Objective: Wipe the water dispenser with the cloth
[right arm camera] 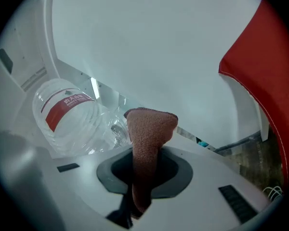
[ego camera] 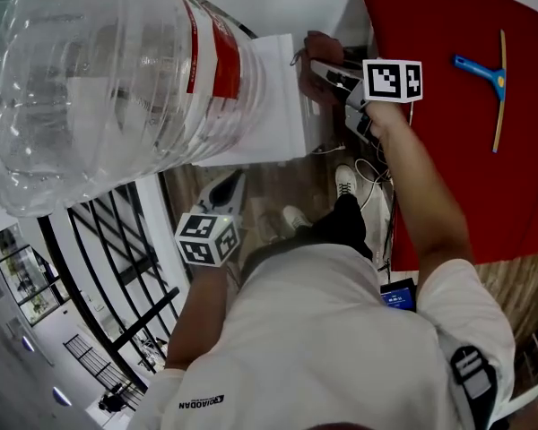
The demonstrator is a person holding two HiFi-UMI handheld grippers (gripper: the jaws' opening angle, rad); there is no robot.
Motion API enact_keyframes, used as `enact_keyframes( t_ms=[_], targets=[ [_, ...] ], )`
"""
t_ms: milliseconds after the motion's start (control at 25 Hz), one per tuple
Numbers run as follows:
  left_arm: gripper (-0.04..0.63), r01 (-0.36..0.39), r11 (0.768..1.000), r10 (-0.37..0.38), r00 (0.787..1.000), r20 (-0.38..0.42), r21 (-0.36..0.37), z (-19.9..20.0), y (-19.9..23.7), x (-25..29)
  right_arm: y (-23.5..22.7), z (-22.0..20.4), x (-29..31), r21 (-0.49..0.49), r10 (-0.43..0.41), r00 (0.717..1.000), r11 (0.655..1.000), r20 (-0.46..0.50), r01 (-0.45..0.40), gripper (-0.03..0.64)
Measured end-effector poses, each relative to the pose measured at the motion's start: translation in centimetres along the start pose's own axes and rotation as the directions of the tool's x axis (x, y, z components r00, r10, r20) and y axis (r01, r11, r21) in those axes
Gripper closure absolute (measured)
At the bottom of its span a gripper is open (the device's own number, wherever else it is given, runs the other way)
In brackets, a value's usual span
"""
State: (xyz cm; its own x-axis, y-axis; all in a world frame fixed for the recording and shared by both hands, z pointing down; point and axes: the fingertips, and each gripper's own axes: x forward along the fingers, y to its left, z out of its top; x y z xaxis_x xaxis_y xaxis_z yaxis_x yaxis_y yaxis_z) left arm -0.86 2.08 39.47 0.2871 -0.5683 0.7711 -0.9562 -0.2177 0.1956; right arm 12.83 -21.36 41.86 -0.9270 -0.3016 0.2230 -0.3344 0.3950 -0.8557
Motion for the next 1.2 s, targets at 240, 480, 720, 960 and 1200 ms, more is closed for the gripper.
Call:
enact_keyframes(
  t_ms=[240,480,720,960,1200],
  targets=[
    [0.606,-0.012,1.0,0.012,1.0,0.0,0.007,0.2,0.8,-0.1,-3.0,0.3,1.7,-0.027,-0.075,0.997,0.997,-0.024,0.075,0.56],
    [0.606,-0.014,0.999,0.014,1.0,0.005,0.029,-0.1,1.0,-0.4,-6.8,-1.3,2.9,-0.013,-0.14,0.987,0.99,-0.074,0.139,0.561],
    [0.606,-0.008,1.0,0.008,1.0,-0.009,0.004,-1.7,1.0,-0.1,-12.7,-3.3,4.1,0.0,-0.221,0.968,0.975,-0.123,0.223,0.561],
    [0.606,-0.007,1.0,0.006,0.999,-0.033,-0.019,-3.3,0.5,0.5,-18.7,-6.3,5.2,0.02,-0.294,0.94,0.953,-0.175,0.302,0.56],
    [0.606,-0.013,1.0,0.012,0.998,-0.054,-0.012,-3.9,0.6,0.9,-23.9,-9.6,6.7,0.049,-0.352,0.911,0.928,-0.216,0.37,0.561]
  ],
)
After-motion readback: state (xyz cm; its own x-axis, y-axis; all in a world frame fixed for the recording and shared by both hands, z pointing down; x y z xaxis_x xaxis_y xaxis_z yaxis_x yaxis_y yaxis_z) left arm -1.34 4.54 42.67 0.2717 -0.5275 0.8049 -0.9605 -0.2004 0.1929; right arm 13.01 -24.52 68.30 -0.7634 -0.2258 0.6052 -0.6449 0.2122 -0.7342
